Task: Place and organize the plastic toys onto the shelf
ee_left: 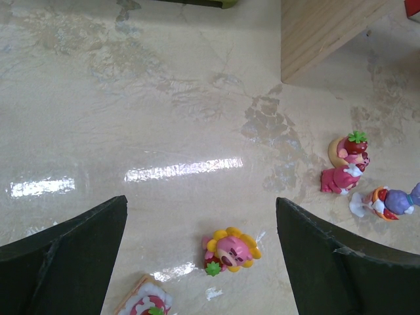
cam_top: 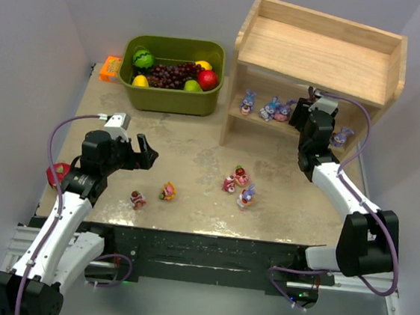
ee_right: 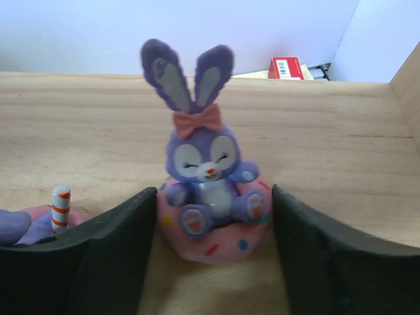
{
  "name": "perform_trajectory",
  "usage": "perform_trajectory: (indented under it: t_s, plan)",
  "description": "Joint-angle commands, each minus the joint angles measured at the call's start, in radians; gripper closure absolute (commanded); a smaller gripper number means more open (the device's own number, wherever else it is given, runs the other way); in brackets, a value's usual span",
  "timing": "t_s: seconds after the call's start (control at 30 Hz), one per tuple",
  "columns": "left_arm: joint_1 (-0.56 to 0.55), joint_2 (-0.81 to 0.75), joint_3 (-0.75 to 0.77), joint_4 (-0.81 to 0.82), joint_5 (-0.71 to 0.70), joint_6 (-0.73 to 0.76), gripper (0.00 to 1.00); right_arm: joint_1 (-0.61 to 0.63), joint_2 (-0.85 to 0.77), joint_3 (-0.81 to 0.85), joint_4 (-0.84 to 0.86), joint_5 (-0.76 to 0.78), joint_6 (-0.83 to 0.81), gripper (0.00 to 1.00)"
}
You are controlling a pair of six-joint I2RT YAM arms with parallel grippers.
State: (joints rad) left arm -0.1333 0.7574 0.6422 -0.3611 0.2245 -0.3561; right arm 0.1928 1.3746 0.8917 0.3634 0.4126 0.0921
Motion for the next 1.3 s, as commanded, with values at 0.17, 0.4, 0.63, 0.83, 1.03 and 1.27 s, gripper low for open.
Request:
perform_trajectory:
  t_s: [0.17,0.4,0.63,0.83,1.03,1.27]
  plan:
    - [-0.006,-0.001,0.010,0.030,0.010,0.011,0.00,-0.006,-0.042,-0.017,-0.035,-0.029,0.031,0.57]
    - [-0.006,-0.003,0.010,0.031,0.010,0.011,0.00,-0.004,-0.104,-0.056,-0.076,-0.054,0.066,0.63]
    - [-0.006,-0.006,0.010,0.031,0.010,0.011,0.00,0.030,-0.120,-0.054,-0.113,-0.045,0.063,0.64]
    - [-0.006,-0.009,0.010,0.030,0.009,0.011,0.00,0.105,-0.103,-0.027,-0.164,0.066,0.057,0.65]
    - [-0.006,-0.007,0.010,0.028,0.006,0.011,0.01,0.168,-0.071,0.010,-0.228,0.195,0.081,0.65]
    - [-0.006,-0.009,0.010,0.030,0.006,0.012,0.00,0.171,-0.085,0.009,-0.251,0.215,0.123,0.65]
